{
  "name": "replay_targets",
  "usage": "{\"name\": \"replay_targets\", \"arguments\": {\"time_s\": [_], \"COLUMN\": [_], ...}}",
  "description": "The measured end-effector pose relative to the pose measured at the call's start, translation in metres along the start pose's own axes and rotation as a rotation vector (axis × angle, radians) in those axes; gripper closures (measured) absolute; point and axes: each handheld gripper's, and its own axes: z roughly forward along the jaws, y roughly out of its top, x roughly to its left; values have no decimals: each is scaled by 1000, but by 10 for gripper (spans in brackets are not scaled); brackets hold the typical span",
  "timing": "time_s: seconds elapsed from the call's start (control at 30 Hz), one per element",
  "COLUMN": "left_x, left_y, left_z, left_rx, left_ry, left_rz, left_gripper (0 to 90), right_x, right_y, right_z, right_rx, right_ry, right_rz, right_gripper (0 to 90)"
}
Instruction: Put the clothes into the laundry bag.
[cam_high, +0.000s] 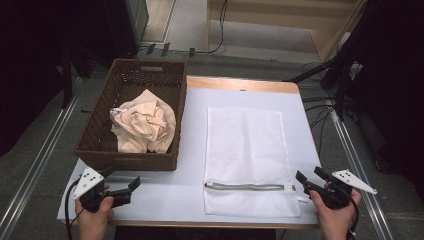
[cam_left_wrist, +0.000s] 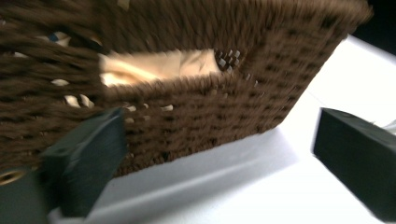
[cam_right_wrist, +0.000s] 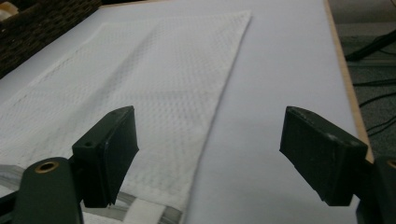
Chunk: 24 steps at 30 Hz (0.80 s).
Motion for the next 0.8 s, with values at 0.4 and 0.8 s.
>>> {"name": "replay_targets", "arguments": {"time_s": [0.4, 0.8], "left_x": [-66, -135], "left_y": [3, 8], "left_z": [50, 103], "left_rx": [134, 245], "left_ry": [-199, -421], "left_rz": [66, 126], "left_gripper": [874, 900], "right_x": [53, 85], "right_y": [-2, -9], "right_z": [21, 34], "right_rx": [95, 168], "right_ry": [185, 199], "right_rz": [-75, -221], "right_gripper": [722, 564]}}
